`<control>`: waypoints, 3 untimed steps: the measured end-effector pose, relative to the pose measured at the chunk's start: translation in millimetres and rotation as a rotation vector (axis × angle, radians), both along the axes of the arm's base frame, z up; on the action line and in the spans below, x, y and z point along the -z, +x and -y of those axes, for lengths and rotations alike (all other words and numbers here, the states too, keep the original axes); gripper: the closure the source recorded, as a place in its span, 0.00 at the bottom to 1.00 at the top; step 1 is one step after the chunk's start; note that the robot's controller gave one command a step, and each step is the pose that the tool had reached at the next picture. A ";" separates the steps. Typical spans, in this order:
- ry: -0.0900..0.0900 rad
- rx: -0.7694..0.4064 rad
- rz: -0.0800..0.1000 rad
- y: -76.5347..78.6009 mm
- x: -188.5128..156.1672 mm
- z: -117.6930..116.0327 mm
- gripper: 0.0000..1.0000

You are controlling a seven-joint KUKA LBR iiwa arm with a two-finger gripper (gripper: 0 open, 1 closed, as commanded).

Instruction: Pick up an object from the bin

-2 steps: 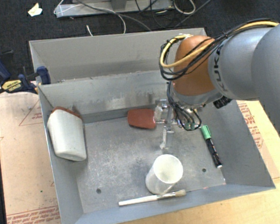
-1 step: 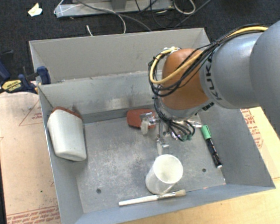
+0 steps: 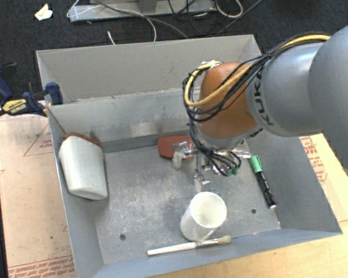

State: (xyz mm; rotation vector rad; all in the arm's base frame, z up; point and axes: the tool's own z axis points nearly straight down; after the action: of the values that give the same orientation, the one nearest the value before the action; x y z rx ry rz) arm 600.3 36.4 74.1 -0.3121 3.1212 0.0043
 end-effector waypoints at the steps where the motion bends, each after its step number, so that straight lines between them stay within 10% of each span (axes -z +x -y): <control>1: 0.001 0.003 0.002 11.8 -13.9 1.2 0.00; 2: 0.004 0.272 0.001 27.7 -2.6 39.8 0.00; 3: 0.007 0.299 0.008 25.0 -24.8 77.6 1.00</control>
Offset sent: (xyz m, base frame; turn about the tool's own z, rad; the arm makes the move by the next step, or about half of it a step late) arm 0.0346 -0.0595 -0.0041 0.3385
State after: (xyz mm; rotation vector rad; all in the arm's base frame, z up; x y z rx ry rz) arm 625.3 -41.2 98.9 0.1556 3.1243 0.0122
